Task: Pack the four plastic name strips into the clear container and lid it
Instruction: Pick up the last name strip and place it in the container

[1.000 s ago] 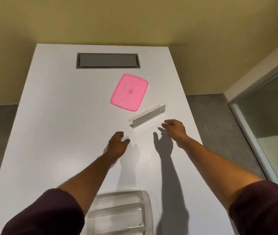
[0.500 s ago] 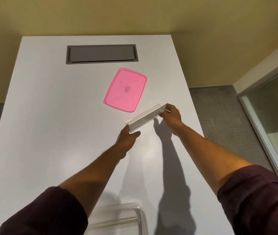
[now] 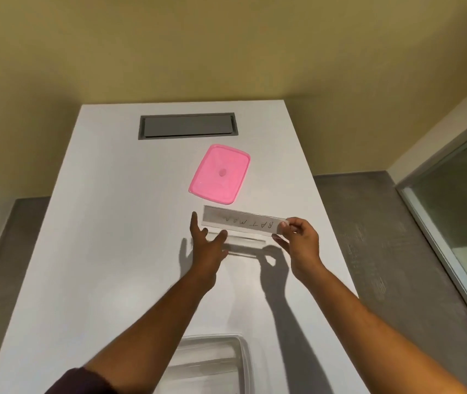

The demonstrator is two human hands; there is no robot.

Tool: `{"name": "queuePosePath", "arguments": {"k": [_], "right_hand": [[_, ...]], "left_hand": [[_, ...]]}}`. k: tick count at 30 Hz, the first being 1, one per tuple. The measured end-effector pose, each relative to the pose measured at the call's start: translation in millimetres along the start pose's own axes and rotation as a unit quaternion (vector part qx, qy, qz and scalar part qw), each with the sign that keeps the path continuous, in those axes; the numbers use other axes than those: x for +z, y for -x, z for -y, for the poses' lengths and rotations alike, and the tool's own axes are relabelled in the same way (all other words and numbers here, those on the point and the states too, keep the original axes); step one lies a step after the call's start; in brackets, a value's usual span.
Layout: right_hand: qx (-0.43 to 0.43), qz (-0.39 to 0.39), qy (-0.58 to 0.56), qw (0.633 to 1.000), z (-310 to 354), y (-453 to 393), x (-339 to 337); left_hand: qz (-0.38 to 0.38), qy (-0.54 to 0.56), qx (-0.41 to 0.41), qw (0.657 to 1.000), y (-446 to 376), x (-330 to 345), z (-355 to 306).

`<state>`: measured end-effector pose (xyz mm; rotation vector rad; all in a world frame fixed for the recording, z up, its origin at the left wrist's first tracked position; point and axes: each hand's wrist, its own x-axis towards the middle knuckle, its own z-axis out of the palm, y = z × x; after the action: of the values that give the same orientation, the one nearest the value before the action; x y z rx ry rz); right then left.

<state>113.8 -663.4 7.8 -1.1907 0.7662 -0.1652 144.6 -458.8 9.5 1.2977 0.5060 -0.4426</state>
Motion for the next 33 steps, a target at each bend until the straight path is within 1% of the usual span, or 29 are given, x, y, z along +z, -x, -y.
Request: {"name": "queuePosePath", "arguments": {"k": [3, 5, 8, 10, 13, 16, 19, 21, 22, 23, 24, 25, 26, 27, 28, 29, 30, 33], "right_hand": [[0.03, 0.022, -0.087, 0.995, -1, 46, 10], [0.063, 0.046, -0.147, 0.986, -7, 77, 18], [0.126, 0.067, -0.225, 0.964, -19, 118, 31], [0.145, 0.082, -0.259, 0.952, -27, 141, 38], [0.16, 0.09, -0.269, 0.945, -36, 166, 46], [0.155, 0.115, -0.201, 0.96, -39, 185, 47], [0.123, 0.116, -0.089, 0.982, -32, 195, 41], [0.086, 0.103, -0.011, 0.991, -19, 199, 40], [0.054, 0.099, 0.03, 0.993, -11, 201, 40], [0.004, 0.097, 0.077, 0.992, -4, 204, 42], [-0.069, 0.095, 0.135, 0.984, 2, 207, 44], [-0.159, 0.092, 0.202, 0.962, 7, 209, 46], [-0.254, 0.092, 0.271, 0.924, 9, 212, 47], [-0.342, 0.097, 0.336, 0.872, 11, 212, 49], [-0.409, 0.108, 0.393, 0.816, 12, 211, 49], [-0.445, 0.128, 0.441, 0.769, 11, 210, 49], [-0.451, 0.16, 0.484, 0.733, 10, 209, 48], [-0.399, 0.268, 0.609, 0.631, 0, 205, 44]], "left_hand": [[0.0, 0.03, -0.003, 1.0, 30, -3, -6], [0.038, 0.034, -0.014, 0.999, 50, -2, -6], [0.102, 0.022, 0.014, 0.994, 74, 2, -3], [0.088, 0.01, 0.046, 0.995, 88, 3, -3], [0.032, -0.016, 0.082, 0.996, 104, -6, -5], [0.024, -0.05, 0.11, 0.992, 118, -29, -10], [0.02, -0.158, 0.157, 0.975, 129, -59, -19], [0.027, -0.255, 0.199, 0.946, 134, -86, -25], [0.03, -0.31, 0.224, 0.924, 135, -100, -26], [0.027, -0.368, 0.246, 0.896, 136, -115, -26], [0.019, -0.419, 0.26, 0.87, 137, -129, -26], [0.012, -0.454, 0.266, 0.85, 138, -141, -25], [0.011, -0.475, 0.269, 0.838, 140, -153, -22], [0.016, -0.493, 0.274, 0.826, 140, -161, -20], [0.022, -0.514, 0.275, 0.812, 142, -168, -17], [0.03, -0.534, 0.274, 0.799, 143, -173, -14], [0.038, -0.549, 0.272, 0.789, 146, -178, -10], [0.06, -0.573, 0.276, 0.77, 151, -187, 0]]}}
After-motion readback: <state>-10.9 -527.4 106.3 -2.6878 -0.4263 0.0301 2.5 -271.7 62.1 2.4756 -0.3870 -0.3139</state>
